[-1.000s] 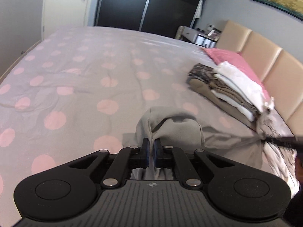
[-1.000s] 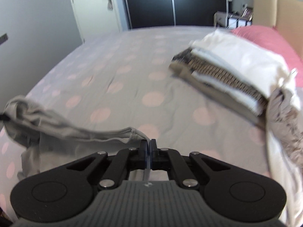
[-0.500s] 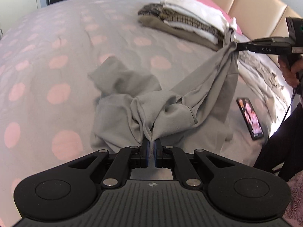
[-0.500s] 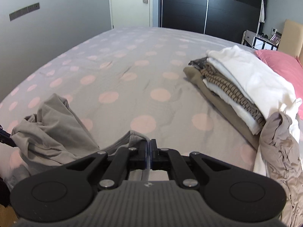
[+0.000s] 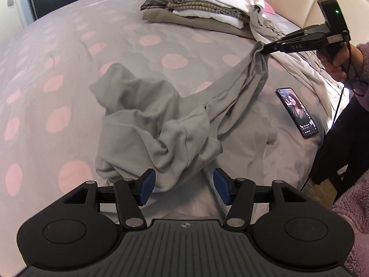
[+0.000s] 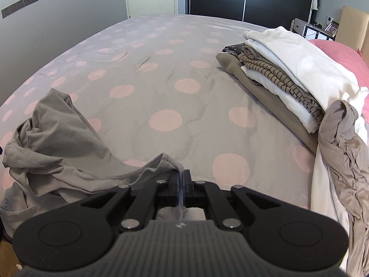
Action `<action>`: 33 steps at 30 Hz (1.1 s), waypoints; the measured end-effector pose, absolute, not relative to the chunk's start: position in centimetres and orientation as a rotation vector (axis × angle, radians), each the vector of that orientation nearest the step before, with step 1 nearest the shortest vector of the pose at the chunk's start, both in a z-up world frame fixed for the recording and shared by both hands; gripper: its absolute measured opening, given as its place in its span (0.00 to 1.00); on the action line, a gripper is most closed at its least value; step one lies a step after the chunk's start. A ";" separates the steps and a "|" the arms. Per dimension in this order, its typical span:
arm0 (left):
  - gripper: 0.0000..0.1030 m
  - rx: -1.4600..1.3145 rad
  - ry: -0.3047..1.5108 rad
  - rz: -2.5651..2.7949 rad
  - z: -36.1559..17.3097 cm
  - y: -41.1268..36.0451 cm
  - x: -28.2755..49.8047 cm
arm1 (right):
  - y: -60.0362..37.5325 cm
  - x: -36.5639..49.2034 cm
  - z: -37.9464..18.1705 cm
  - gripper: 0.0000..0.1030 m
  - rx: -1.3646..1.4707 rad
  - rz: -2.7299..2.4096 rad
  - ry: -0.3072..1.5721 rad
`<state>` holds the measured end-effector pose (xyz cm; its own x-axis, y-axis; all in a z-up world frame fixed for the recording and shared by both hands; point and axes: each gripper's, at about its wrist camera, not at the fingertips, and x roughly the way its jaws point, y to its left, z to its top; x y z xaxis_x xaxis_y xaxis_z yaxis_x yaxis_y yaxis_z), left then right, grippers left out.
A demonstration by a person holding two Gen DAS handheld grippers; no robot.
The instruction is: Fold clothes
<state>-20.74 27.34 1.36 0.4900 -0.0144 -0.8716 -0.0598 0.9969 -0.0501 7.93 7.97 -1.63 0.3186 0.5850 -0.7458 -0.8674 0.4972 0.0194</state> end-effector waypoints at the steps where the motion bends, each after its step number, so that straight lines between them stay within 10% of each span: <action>1: 0.52 -0.056 1.057 0.022 1.8 27.1 -20.5 | 8.0 7.9 -1.6 0.03 -0.424 0.996 0.770; 14: 0.55 0.328 1.128 -0.127 2.1 23.6 -13.9 | 7.8 7.9 -1.5 0.03 -0.412 1.022 0.759; 23: 0.07 0.214 1.239 -0.136 -0.4 25.8 -11.9 | 7.3 8.3 -1.7 0.03 -0.406 1.030 0.760; 33: 0.01 -0.095 0.956 0.156 7.8 32.6 -15.2 | 7.3 7.5 -0.7 0.03 -0.413 1.024 0.696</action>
<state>-15.15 32.58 7.82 0.5670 0.0902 -0.8188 -0.1744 0.9846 -0.0123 7.54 7.30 -0.66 0.3364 0.6326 -0.6976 -0.8813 0.4726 0.0036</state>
